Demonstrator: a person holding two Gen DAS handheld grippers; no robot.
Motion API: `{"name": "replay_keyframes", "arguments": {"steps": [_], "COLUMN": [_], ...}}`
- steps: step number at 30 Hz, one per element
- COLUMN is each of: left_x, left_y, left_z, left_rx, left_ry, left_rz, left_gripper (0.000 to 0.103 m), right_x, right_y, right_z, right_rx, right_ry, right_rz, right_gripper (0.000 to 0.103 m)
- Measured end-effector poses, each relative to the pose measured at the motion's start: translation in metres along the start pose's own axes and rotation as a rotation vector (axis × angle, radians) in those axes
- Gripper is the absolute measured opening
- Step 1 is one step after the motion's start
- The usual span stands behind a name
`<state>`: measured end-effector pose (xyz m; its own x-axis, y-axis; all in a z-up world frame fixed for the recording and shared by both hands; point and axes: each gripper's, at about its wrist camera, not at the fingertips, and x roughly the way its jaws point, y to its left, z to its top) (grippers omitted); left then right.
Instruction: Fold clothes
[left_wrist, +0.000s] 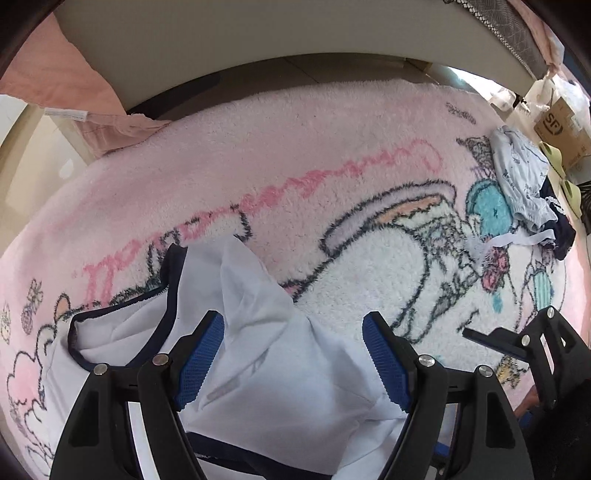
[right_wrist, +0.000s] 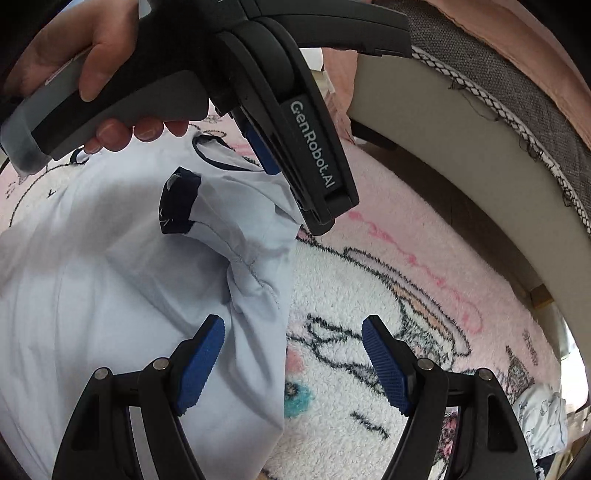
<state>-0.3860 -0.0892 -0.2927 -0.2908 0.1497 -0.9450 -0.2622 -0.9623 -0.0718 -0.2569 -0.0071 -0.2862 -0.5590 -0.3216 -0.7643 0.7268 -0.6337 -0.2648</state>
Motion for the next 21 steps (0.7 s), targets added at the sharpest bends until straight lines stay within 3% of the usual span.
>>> {"name": "replay_keyframes", "arguments": {"steps": [5,8,13,19,21], "left_x": [0.004,0.006,0.016,0.026,0.03], "left_y": [0.019,0.02,0.015,0.021,0.025], "left_z": [0.009,0.015,0.026,0.034,0.035], "left_rx": [-0.081,-0.07,-0.035,-0.066,-0.066], "left_ry": [0.015,0.019,0.052,0.069,0.083], "left_rz": [-0.065,-0.024,-0.017,0.021,0.021], "left_gripper": [0.077,0.077,0.076,0.065,0.051], "right_x": [0.006,0.006,0.006,0.013,0.015], "right_y": [0.011,0.019,0.027,0.026,0.025], "right_z": [0.001,0.001,0.002,0.003,0.003], "right_rx": [-0.028,-0.064,-0.108,-0.102,-0.101], "right_ry": [0.03,0.027,0.015,0.027,0.029], "right_rz": [-0.004,-0.001,-0.007,0.012,0.018], "right_gripper": [0.077,0.077,0.076,0.076,0.076]}}
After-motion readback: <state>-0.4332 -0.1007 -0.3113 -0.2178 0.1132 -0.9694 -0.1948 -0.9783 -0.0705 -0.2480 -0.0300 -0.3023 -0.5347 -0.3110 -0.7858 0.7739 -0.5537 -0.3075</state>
